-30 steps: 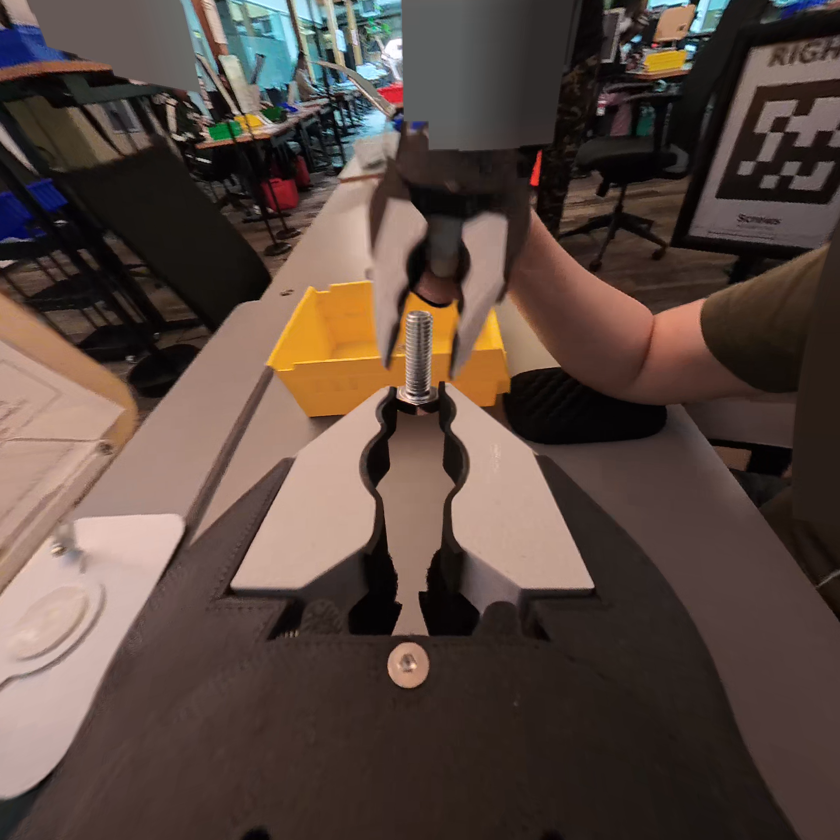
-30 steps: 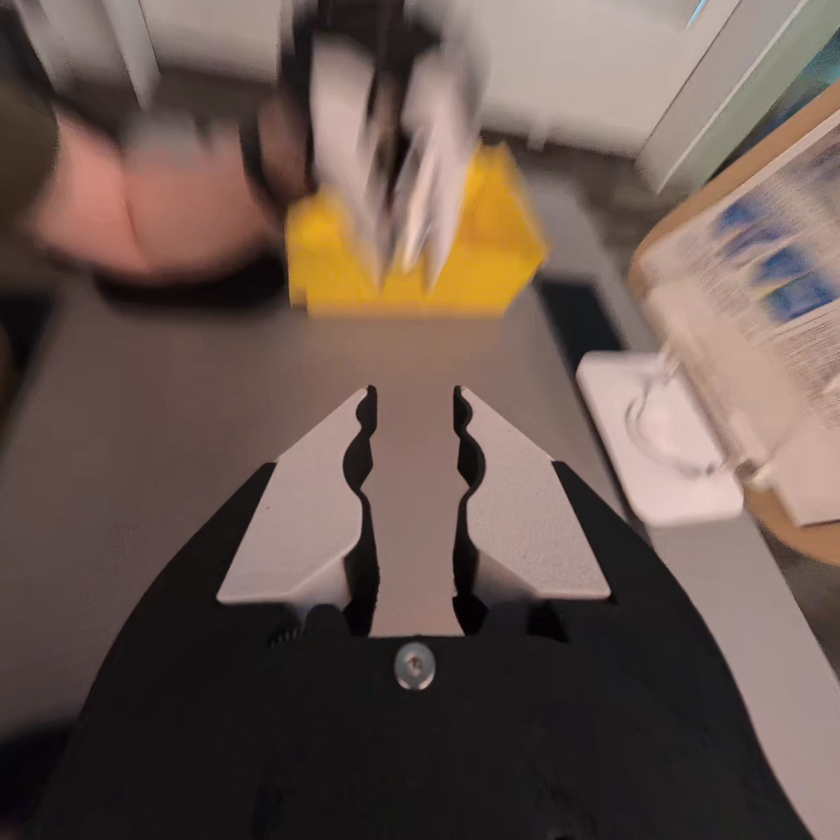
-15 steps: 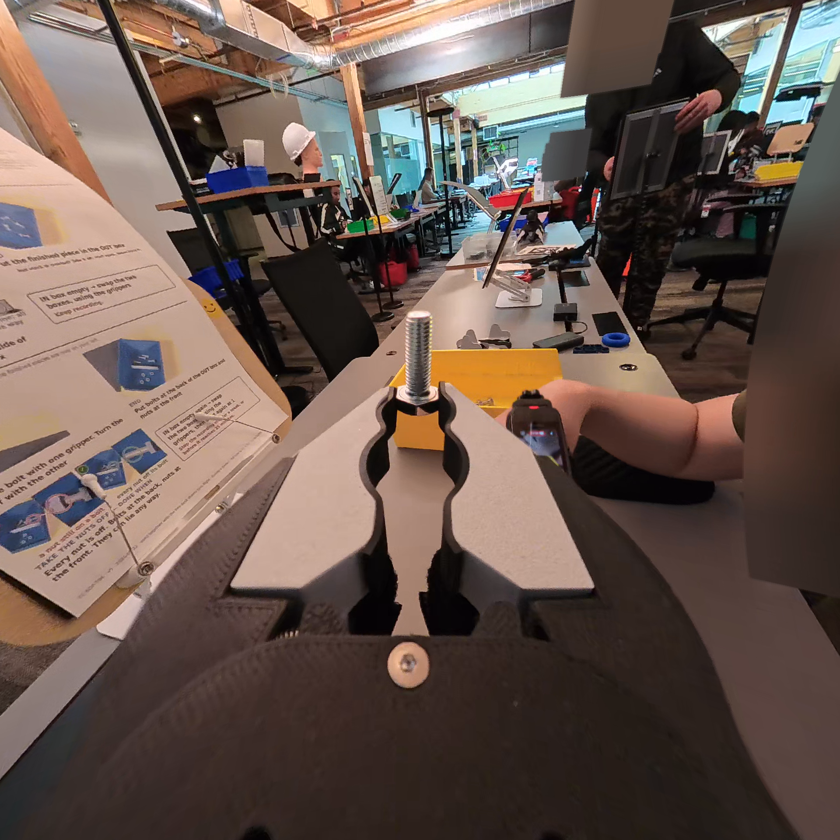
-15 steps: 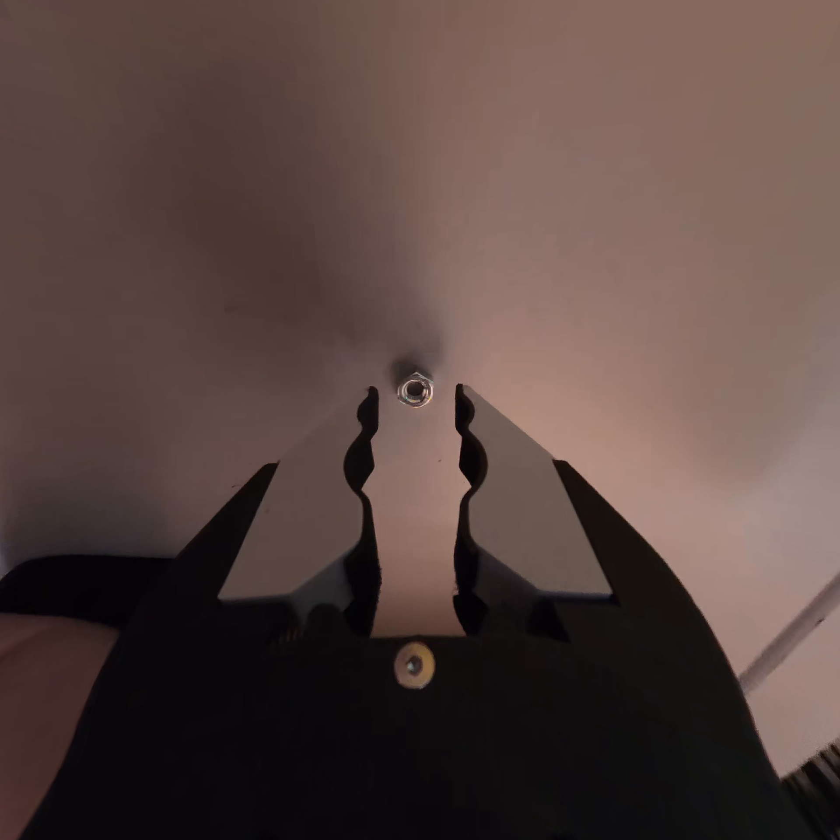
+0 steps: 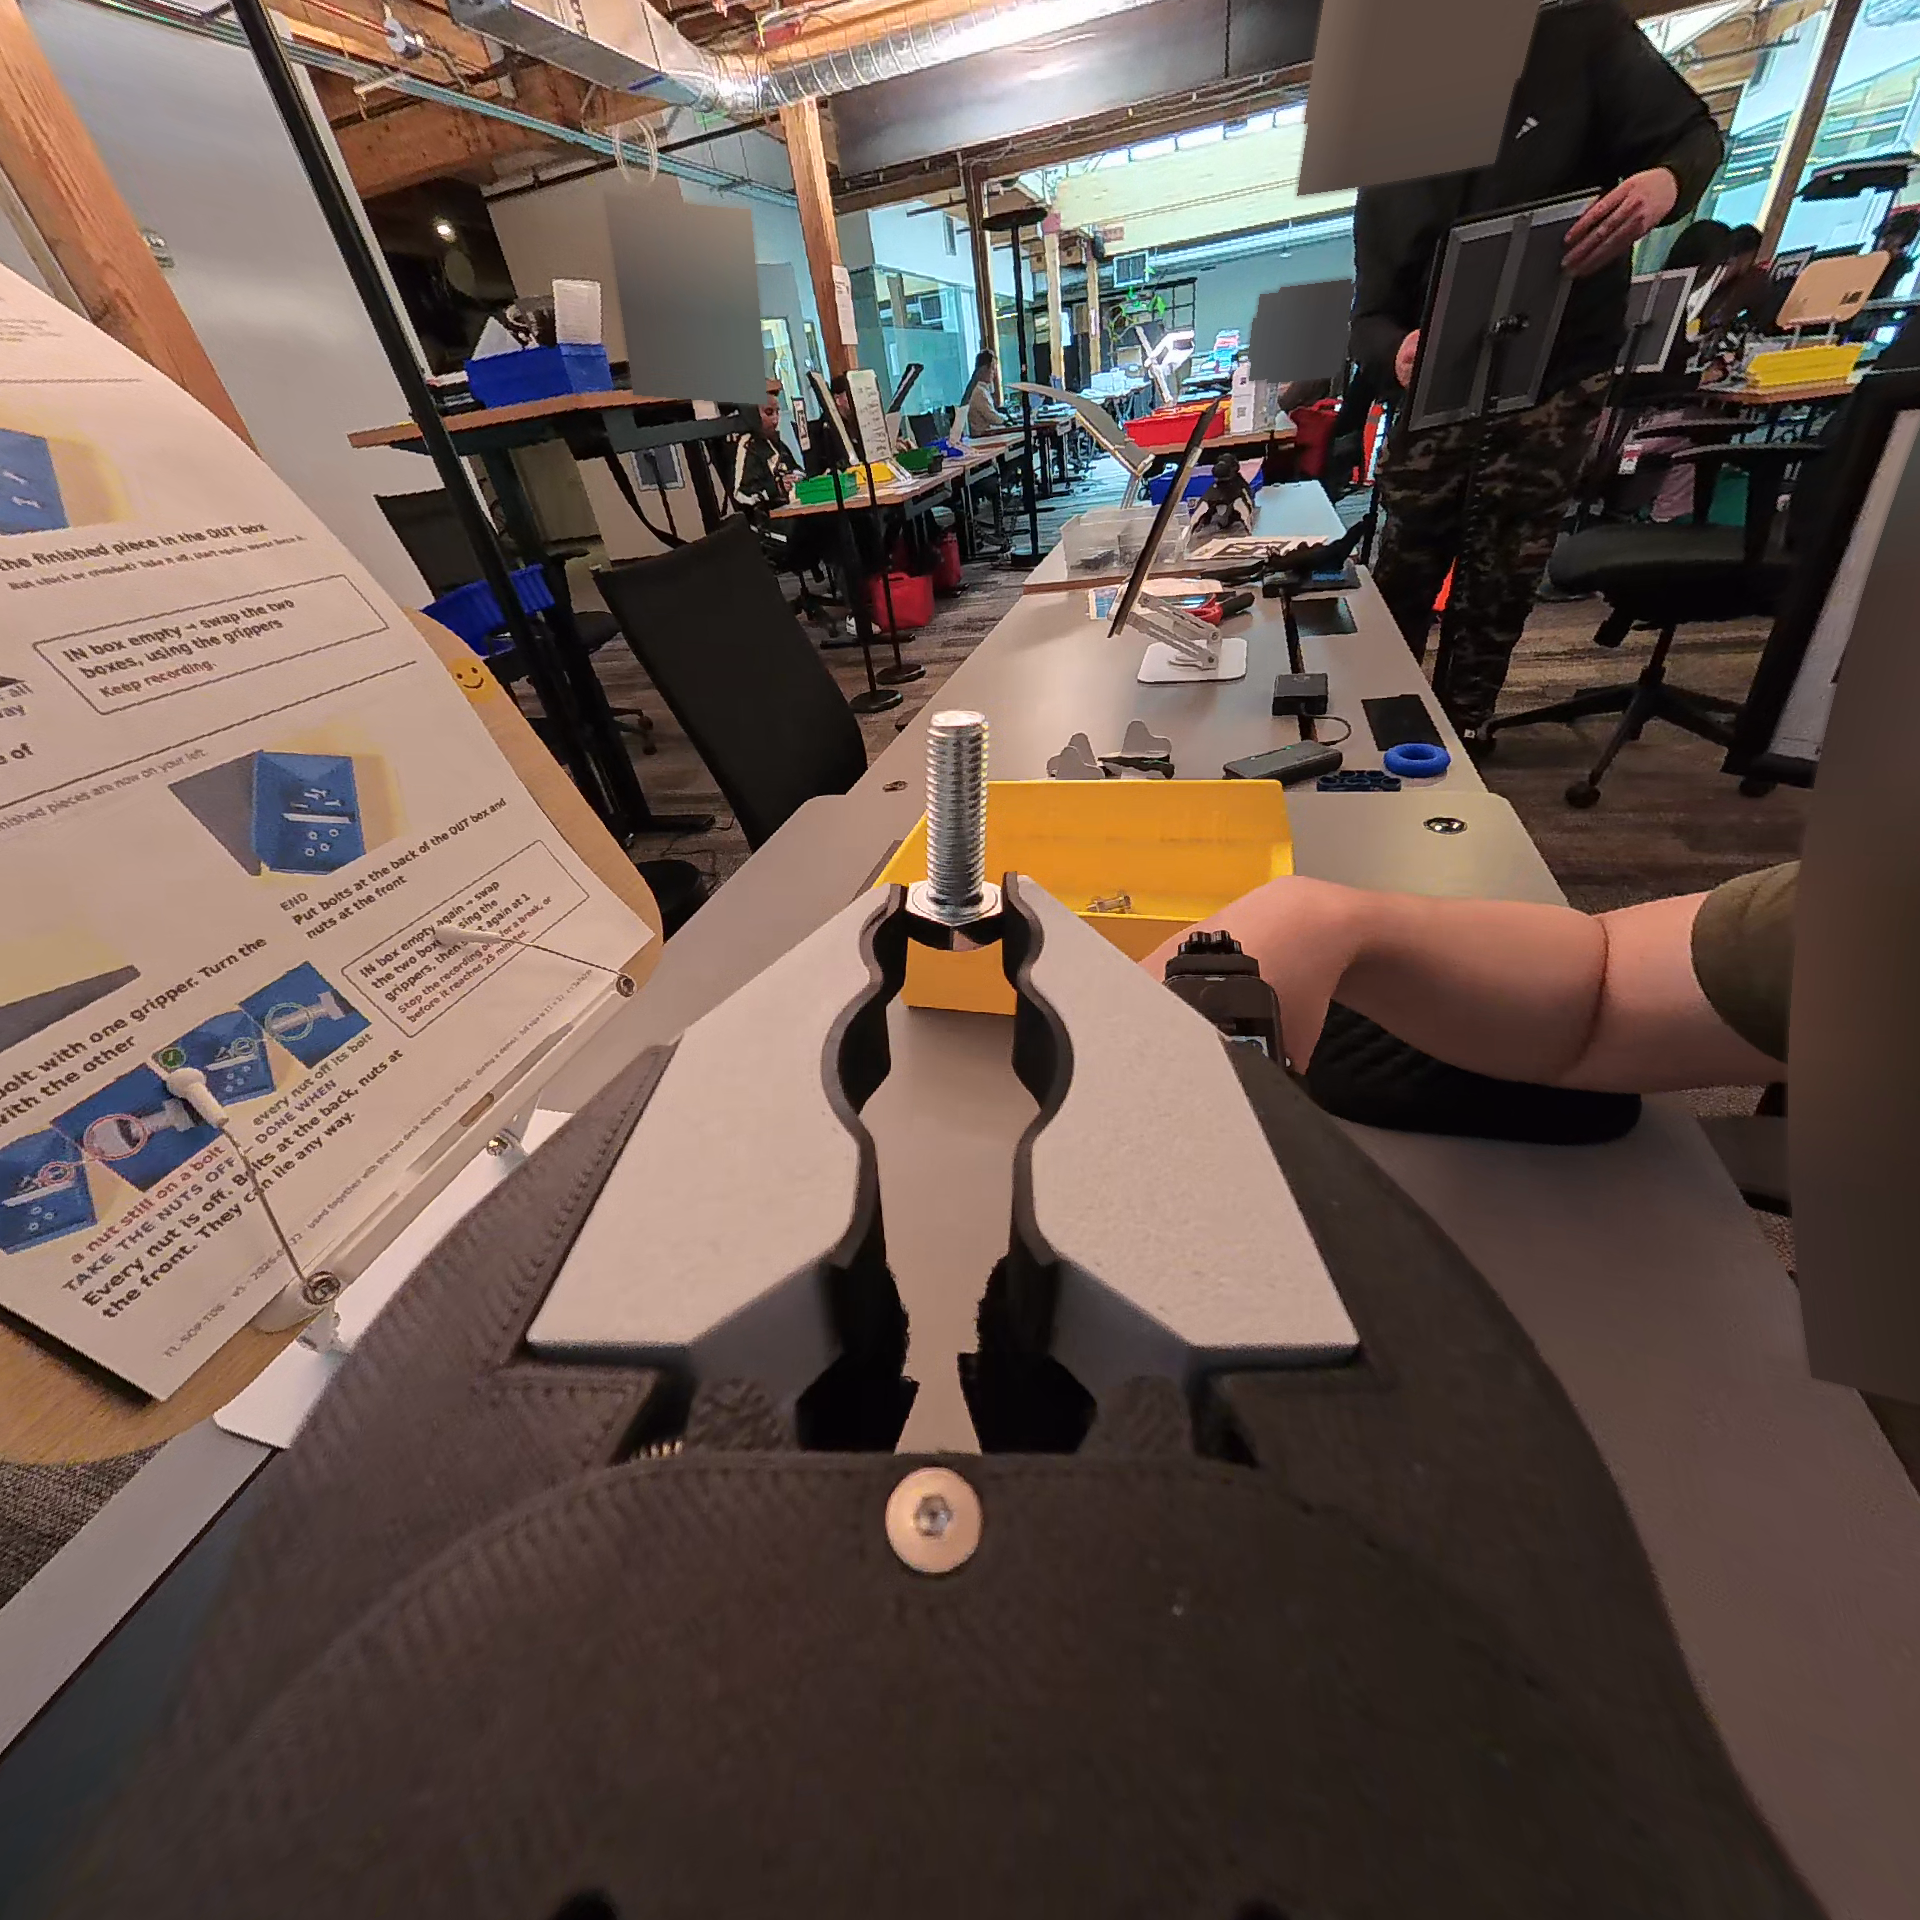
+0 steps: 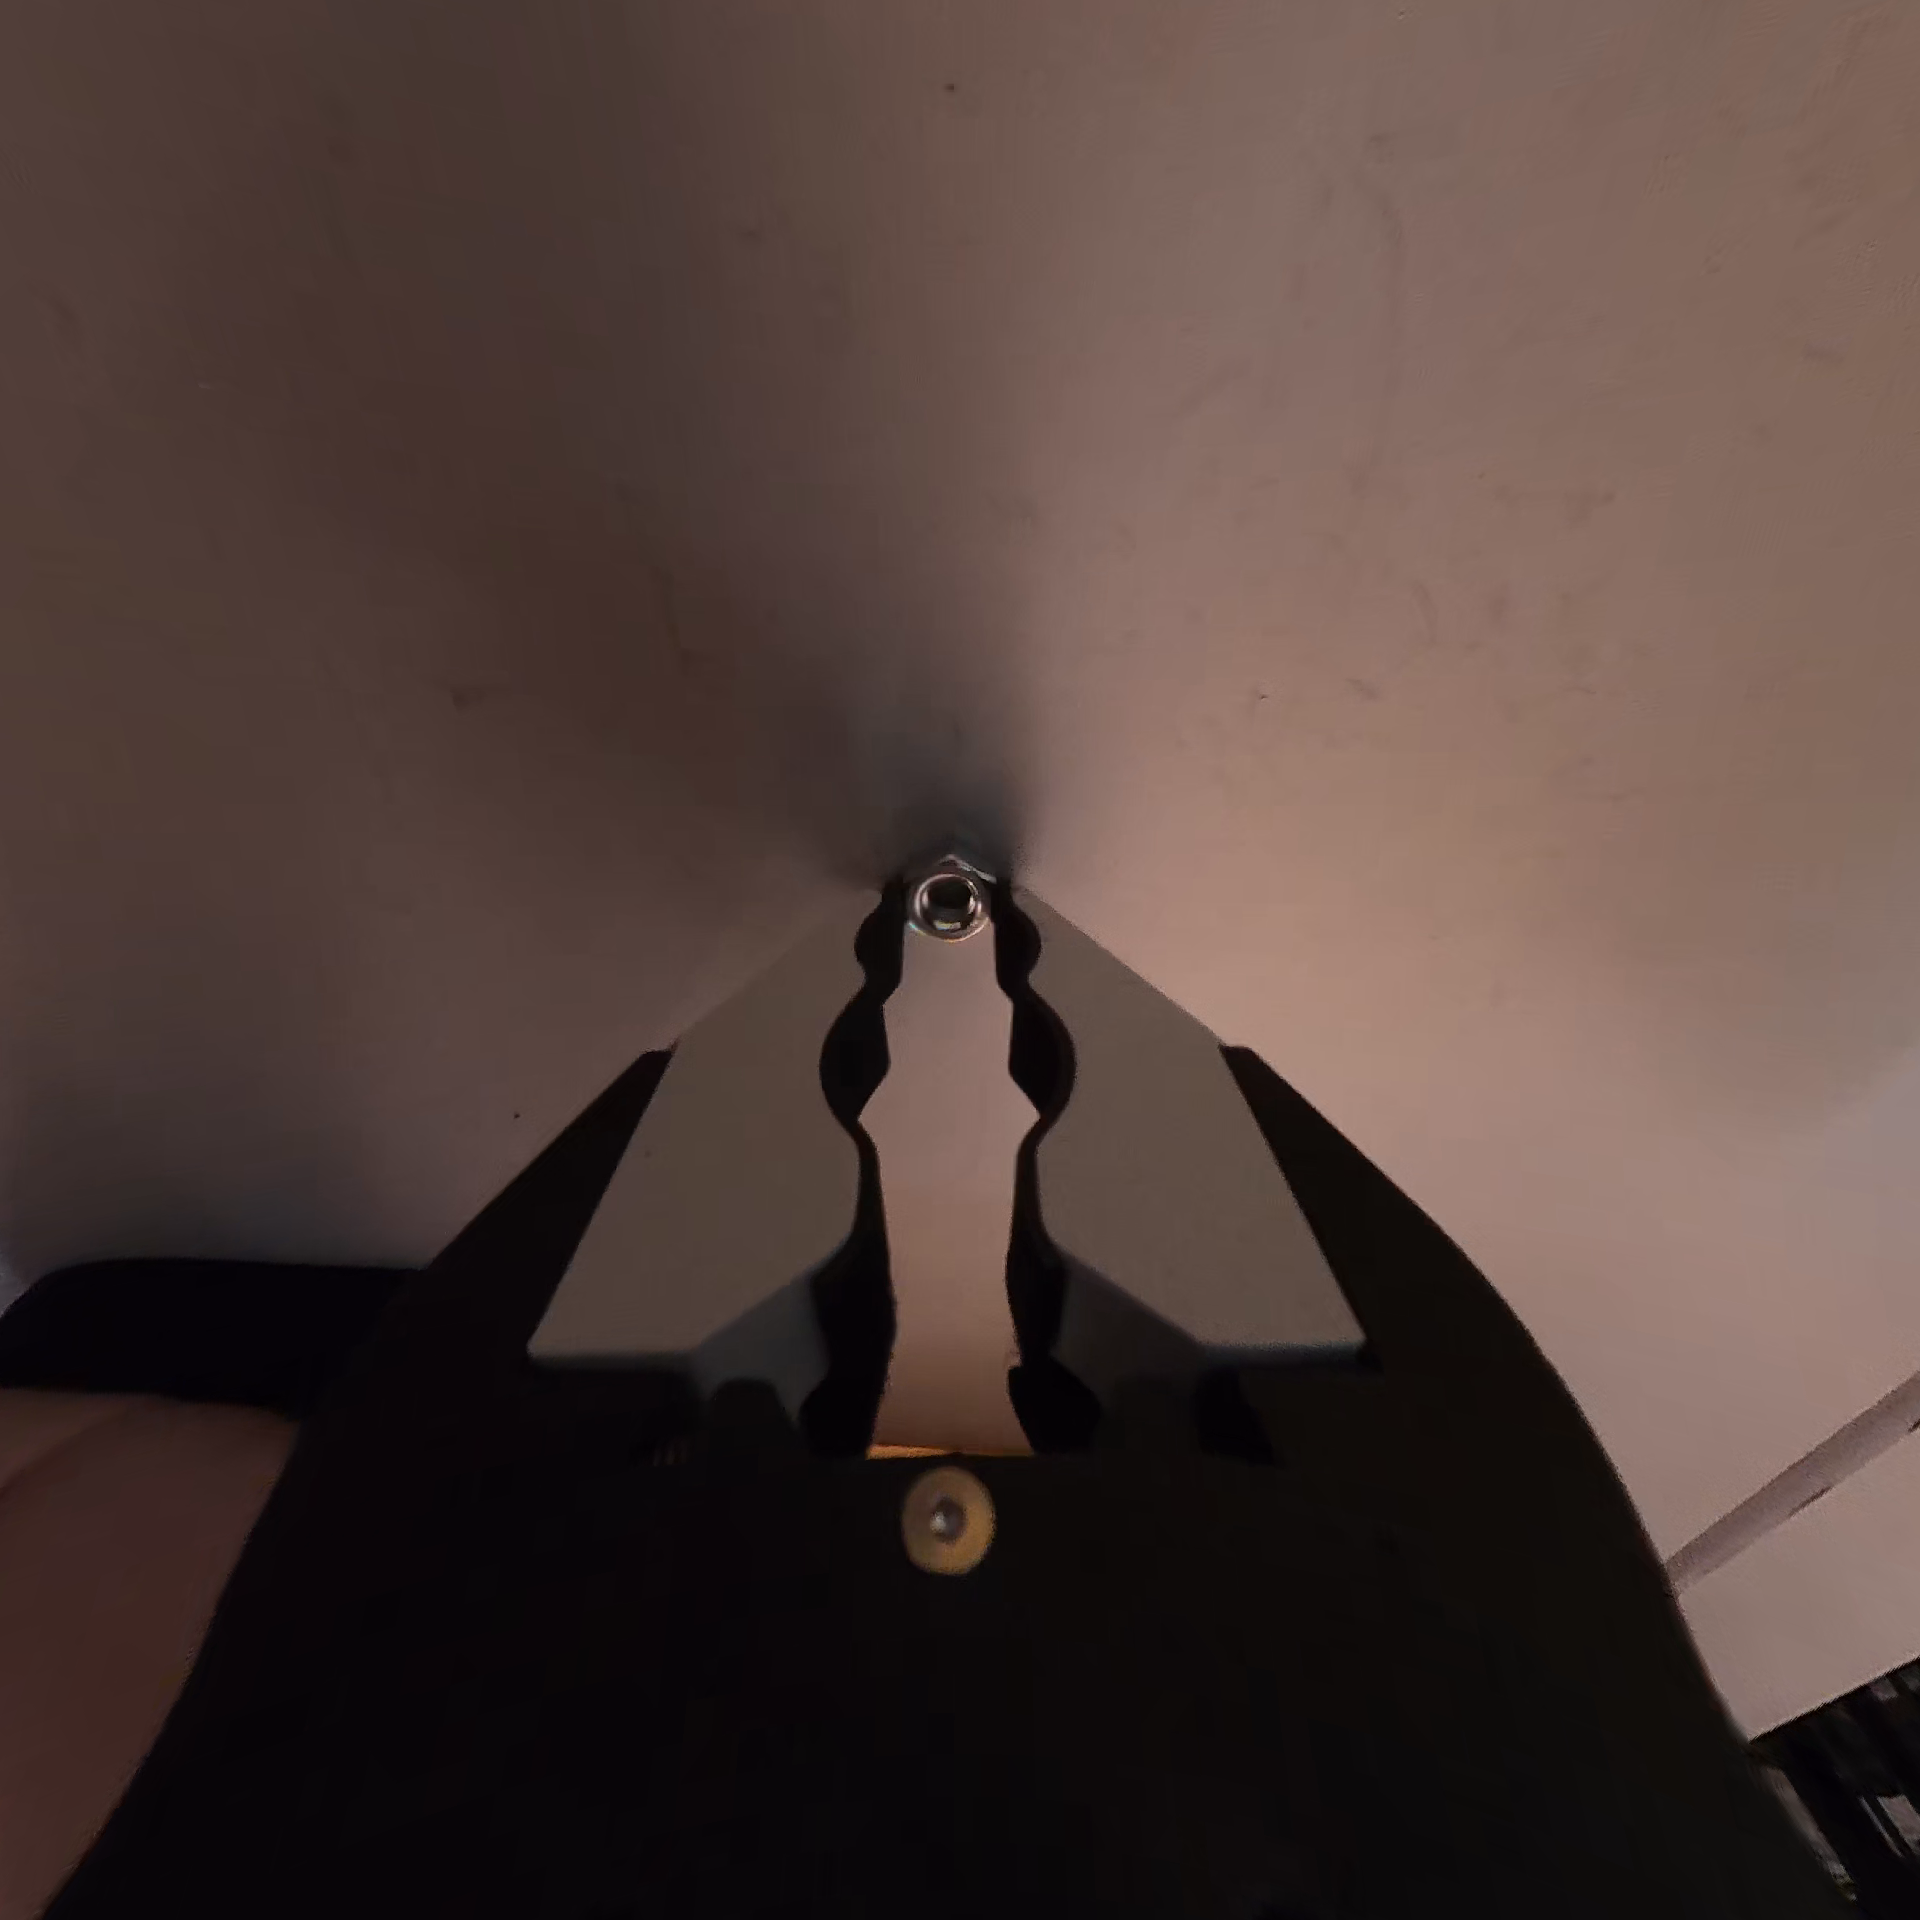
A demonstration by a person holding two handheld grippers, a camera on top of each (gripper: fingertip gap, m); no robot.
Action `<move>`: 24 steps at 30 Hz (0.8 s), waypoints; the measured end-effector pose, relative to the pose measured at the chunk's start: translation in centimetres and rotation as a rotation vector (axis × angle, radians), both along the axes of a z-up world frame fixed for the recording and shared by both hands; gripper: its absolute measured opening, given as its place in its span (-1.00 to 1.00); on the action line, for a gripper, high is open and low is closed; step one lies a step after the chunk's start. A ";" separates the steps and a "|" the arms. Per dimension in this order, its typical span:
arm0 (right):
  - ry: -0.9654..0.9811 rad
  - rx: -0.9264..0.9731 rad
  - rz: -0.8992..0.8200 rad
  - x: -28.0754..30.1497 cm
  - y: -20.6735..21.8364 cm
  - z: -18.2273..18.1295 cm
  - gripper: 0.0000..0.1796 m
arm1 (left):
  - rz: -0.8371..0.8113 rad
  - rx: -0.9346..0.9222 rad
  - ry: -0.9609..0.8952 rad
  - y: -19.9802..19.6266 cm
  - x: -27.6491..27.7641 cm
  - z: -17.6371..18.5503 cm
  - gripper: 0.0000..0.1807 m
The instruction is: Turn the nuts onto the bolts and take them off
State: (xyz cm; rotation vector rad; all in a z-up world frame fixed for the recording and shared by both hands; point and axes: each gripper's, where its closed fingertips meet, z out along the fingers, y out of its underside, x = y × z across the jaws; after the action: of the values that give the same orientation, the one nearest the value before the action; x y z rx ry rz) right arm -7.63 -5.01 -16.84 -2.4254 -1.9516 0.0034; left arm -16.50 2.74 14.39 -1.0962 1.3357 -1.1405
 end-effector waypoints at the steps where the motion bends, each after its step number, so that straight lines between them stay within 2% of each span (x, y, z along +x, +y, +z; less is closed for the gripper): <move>1: 0.001 0.001 0.015 0.0 0.0 0.0 -0.82 | 0.003 -0.002 -0.001 0.1 0.0 0.0 -0.82; 4: 0.029 -0.006 0.062 -0.2 -0.2 0.3 -0.82 | 0.026 -0.006 0.004 0.5 0.2 -0.2 -0.82; 7: 0.150 -0.001 0.109 -1.1 -1.0 2.6 -0.82 | 0.091 -0.014 0.022 1.9 1.0 -1.1 -0.82; 11: 0.398 0.056 0.207 -2.2 -3.4 8.8 -0.82 | 0.057 -0.111 0.041 1.6 4.5 -3.4 -0.82; 15: 0.553 0.278 0.204 -0.4 -3.8 15.1 -0.82 | -0.045 -0.212 0.063 -0.6 9.3 -7.4 -0.82; 20: 0.515 0.542 0.013 5.4 -2.2 18.9 -0.83 | -0.050 -0.265 0.107 -3.2 14.3 -13.5 -0.82; 24: 0.406 0.560 -0.070 8.0 -0.8 17.7 -0.82 | -0.083 -0.231 0.117 -6.1 16.3 -16.8 -0.82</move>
State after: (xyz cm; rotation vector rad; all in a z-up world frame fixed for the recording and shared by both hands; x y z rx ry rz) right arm 0.38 -5.82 0.86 -1.9403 -1.4494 -0.0430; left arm -0.21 -3.37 -2.42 -1.3010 1.3749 -1.3343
